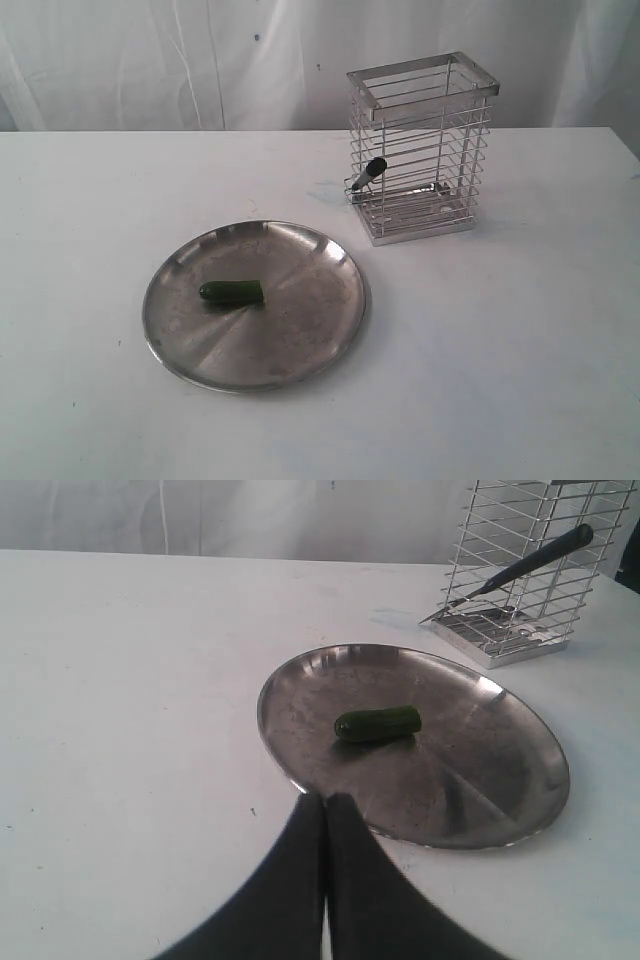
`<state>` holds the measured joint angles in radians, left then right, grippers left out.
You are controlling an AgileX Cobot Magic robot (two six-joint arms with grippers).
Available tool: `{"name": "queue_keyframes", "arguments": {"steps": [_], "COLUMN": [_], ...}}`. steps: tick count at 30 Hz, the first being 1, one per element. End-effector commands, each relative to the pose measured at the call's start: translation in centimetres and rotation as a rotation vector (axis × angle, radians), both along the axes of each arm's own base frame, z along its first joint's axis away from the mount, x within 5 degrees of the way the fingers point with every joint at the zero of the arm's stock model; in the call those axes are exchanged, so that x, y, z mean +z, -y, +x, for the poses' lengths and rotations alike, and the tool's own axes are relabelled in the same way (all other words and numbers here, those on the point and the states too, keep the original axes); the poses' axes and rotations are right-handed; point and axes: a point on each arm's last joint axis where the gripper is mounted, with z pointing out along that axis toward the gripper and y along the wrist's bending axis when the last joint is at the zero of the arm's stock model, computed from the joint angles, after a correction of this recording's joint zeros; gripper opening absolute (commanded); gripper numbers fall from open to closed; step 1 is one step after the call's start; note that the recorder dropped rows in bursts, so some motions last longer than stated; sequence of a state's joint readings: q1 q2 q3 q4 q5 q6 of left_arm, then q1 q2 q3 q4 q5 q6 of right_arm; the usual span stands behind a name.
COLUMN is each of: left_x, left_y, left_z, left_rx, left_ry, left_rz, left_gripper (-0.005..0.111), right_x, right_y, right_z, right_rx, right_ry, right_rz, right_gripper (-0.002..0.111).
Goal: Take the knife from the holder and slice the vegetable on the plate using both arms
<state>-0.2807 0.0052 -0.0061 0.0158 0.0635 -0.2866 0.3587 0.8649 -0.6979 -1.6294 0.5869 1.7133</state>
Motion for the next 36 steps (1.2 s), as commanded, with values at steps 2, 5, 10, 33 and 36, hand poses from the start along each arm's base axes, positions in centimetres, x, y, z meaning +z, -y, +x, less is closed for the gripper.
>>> {"name": "queue_keyframes", "arguments": {"steps": [2, 5, 10, 33, 36], "left_x": [-0.2, -0.2, -0.2, -0.2, -0.2], "left_y": [0.0, 0.0, 0.0, 0.0, 0.0], "left_z": [0.0, 0.0, 0.0, 0.0, 0.0], "left_rx": [0.000, 0.000, 0.000, 0.000, 0.000], "left_ry": [-0.005, -0.005, -0.005, -0.005, -0.005], "left_rz": [-0.009, -0.009, -0.009, -0.009, -0.009], "left_gripper": [0.000, 0.000, 0.000, 0.000, 0.000], "right_x": [-4.2, -5.6, -5.4, -6.9, -7.3], "right_y": [-2.2, -4.3, -6.8, -13.3, -14.1], "right_z": [-1.6, -2.5, -2.6, 9.8, 11.2], "right_rx": [0.263, 0.453, 0.596, 0.506, 0.501], "right_ry": [-0.371, -0.463, -0.470, -0.594, -0.634], "right_rz": [0.145, 0.319, 0.636, 0.706, 0.711], "right_gripper": [0.046, 0.046, 0.046, 0.043, 0.043]}}
